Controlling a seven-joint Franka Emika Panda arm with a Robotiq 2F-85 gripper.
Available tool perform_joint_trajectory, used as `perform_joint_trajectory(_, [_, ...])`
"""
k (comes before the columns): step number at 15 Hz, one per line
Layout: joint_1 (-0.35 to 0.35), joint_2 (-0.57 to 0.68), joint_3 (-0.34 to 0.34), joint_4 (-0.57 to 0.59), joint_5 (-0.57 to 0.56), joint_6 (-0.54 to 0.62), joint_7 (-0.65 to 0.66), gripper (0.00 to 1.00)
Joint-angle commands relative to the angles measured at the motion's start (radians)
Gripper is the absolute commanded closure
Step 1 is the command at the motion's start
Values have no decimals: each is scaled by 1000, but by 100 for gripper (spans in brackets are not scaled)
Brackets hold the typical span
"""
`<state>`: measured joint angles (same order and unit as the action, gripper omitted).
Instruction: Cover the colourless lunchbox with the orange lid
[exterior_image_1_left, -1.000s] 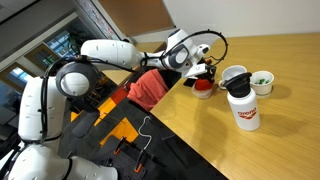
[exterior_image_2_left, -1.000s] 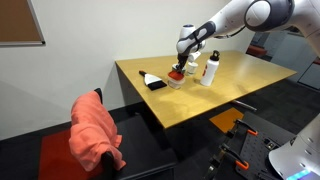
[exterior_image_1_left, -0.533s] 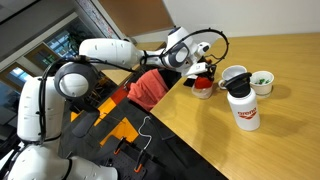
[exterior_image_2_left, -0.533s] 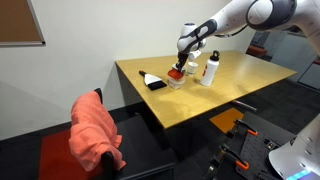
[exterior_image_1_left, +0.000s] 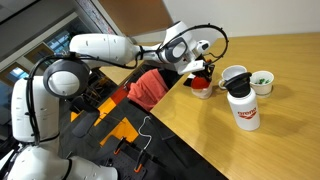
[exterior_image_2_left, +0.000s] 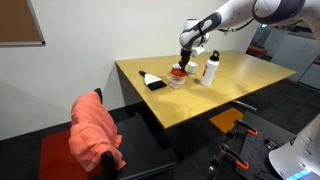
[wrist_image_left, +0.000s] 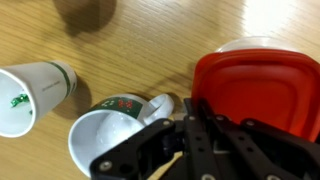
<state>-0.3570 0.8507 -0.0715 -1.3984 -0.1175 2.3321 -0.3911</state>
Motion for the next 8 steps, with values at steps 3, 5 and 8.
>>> perform_joint_trajectory(3, [-2,-64,8,-77,28,-46,-9,98])
perform_joint_trajectory(5, [-4,-65,11,-89,42,-31,-3,98])
perform_joint_trajectory(8, [-1,-65,13,-104,65,-6,8,98])
